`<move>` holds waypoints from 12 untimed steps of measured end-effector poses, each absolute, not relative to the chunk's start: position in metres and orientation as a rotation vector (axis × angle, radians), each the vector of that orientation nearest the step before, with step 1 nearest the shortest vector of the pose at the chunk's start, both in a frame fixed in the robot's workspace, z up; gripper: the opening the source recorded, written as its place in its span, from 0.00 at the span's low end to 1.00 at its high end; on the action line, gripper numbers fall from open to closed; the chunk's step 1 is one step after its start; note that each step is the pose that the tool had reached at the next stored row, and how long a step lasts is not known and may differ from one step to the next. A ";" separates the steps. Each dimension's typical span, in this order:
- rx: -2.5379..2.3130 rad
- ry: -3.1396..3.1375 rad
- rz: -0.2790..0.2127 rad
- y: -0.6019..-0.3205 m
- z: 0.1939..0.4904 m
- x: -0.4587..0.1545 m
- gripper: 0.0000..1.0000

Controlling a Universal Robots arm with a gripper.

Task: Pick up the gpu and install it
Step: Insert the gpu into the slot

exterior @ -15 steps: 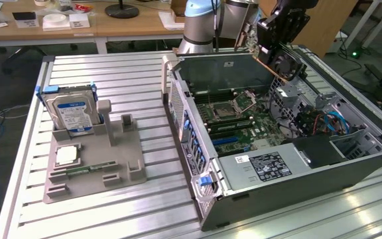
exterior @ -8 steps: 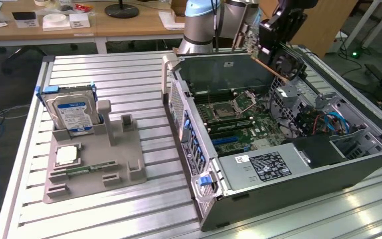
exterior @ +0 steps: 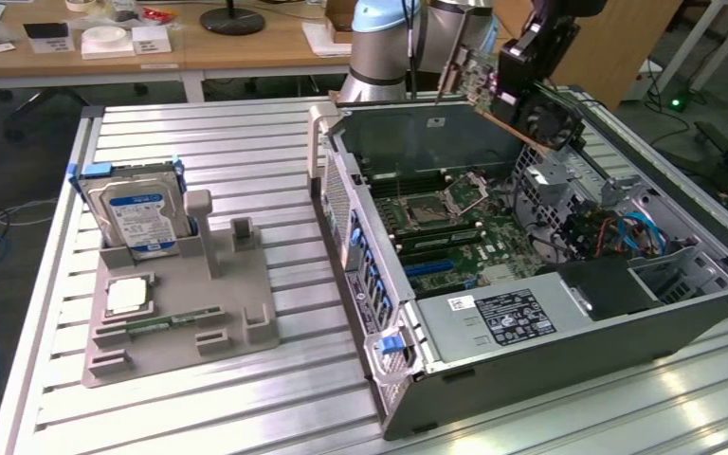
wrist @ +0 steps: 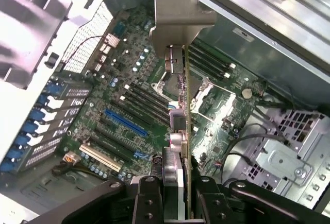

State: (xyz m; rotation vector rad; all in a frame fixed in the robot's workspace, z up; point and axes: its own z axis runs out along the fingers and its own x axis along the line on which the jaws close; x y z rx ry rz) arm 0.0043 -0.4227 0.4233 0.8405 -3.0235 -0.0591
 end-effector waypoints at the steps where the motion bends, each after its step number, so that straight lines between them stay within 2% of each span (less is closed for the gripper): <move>1: 0.862 -3.017 -0.059 -0.423 0.423 0.004 0.29; 12: 1.075 -2.945 -0.058 -0.423 0.423 0.004 0.29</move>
